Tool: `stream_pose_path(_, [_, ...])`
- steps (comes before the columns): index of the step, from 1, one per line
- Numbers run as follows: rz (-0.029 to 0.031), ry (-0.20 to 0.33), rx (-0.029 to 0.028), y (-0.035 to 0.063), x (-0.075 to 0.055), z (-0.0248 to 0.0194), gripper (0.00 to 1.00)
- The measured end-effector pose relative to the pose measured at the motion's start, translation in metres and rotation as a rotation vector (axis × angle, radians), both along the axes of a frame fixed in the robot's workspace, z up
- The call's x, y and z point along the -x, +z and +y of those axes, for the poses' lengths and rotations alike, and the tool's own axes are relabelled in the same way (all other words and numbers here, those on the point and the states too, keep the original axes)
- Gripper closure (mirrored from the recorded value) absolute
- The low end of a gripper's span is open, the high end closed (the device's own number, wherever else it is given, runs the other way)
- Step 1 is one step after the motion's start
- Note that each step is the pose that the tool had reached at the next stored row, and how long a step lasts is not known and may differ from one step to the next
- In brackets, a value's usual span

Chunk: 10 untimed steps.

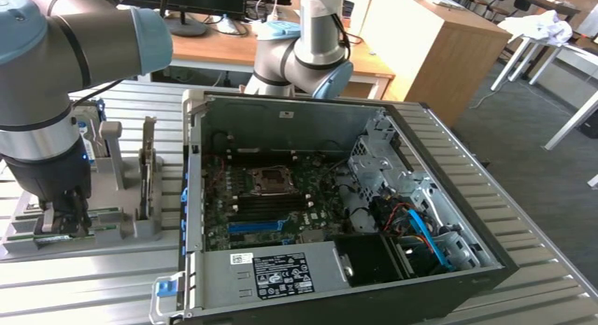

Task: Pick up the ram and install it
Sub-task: 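Pick up the ram and move it above insertion slot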

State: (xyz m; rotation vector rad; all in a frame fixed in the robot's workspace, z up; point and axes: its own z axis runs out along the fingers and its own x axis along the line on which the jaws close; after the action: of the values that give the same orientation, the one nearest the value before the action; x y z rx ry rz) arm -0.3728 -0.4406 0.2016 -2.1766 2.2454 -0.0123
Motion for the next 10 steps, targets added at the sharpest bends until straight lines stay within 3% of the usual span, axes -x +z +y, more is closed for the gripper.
stream_pose_path(4, [0.0, 0.0, -0.0001, 0.0, 0.0, 0.0, 0.8])
stream_pose_path(6, [0.0, 0.0, 0.0, 0.0, 0.0, 0.0, 0.88])
stream_pose_path(10, [0.0, 0.0, 0.0, 0.0, 0.0, 0.0, 0.88])
